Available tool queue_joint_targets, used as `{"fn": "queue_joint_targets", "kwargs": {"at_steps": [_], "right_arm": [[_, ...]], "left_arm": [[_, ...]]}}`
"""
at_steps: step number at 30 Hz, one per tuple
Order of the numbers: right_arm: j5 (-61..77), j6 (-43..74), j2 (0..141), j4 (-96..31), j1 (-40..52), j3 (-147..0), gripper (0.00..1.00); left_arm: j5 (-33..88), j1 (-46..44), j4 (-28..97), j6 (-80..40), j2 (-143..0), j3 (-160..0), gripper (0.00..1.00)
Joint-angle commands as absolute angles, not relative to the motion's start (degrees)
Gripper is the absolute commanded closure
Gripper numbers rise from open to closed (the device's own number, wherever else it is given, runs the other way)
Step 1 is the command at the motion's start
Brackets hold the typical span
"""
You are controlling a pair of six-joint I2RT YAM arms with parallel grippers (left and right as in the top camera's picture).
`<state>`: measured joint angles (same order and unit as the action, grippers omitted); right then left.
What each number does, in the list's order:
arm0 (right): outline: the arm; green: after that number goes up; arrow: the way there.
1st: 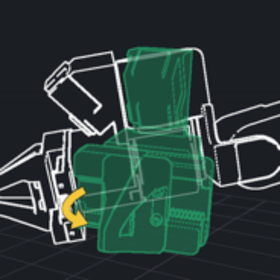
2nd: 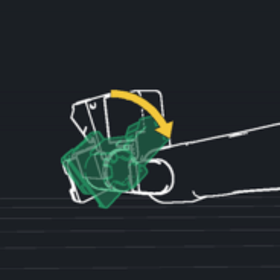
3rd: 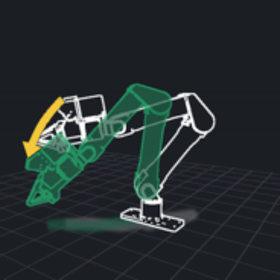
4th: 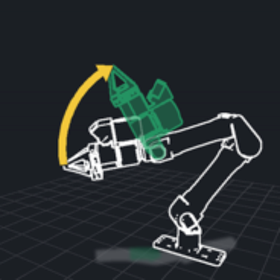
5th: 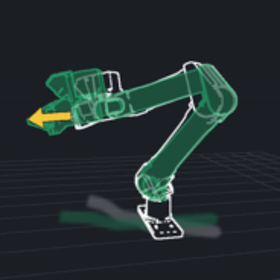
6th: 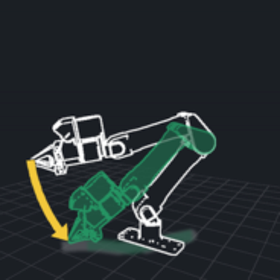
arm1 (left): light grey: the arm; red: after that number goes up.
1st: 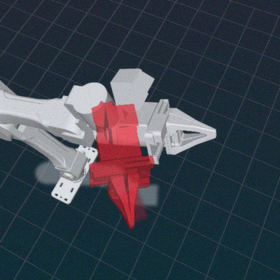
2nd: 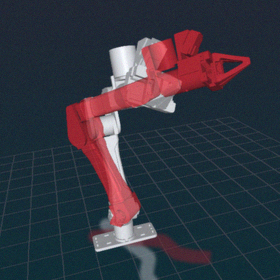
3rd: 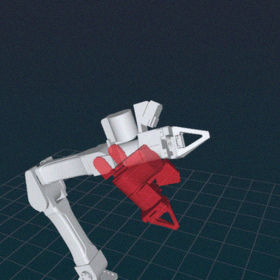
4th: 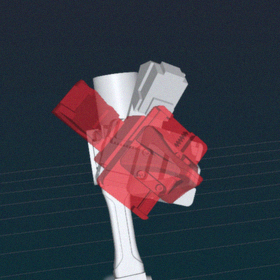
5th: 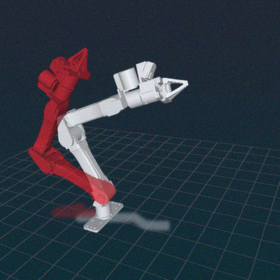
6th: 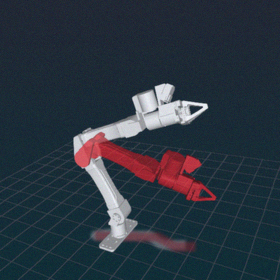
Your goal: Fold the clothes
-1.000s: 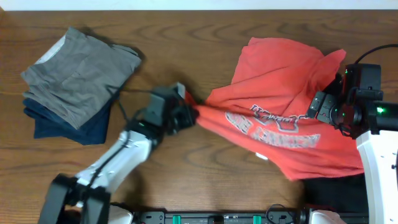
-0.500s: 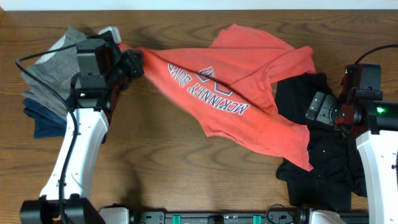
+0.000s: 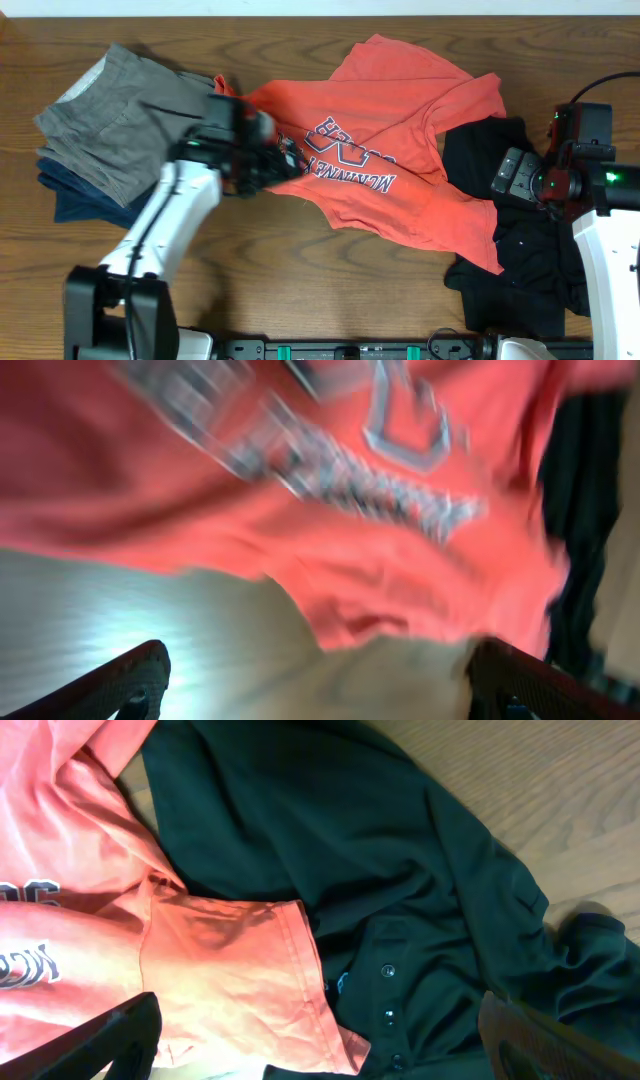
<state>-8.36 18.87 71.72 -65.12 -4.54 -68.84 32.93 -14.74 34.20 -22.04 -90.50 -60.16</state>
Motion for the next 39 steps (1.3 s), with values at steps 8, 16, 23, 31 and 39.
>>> {"fn": "queue_joint_targets", "kwargs": {"at_steps": [8, 16, 23, 31, 39], "right_arm": [[-8.14, 18.79, 71.48, -65.34, -5.34, -69.3, 0.01], [-8.25, 18.15, 71.48, -65.6, -5.34, -69.3, 0.01], [-8.67, 18.15, 71.48, -65.67, -5.34, -69.3, 0.01], [-8.84, 17.96, 71.48, -65.78, -5.34, -69.3, 0.01], [-8.84, 17.96, 71.48, -65.58, -5.34, -69.3, 0.01]], "left_arm": [[30.22, -31.16, 28.27, -35.24, -102.41, -57.28, 0.02], [28.18, -33.21, 19.14, -36.77, -105.38, -57.3, 0.43], [27.33, -28.03, 28.36, -33.78, -103.7, -57.3, 0.94], [16.75, -9.5, 40.49, -22.68, -93.69, -58.3, 0.94], [17.54, 4.51, 41.08, -22.94, -83.18, -58.41, 0.36]]}}
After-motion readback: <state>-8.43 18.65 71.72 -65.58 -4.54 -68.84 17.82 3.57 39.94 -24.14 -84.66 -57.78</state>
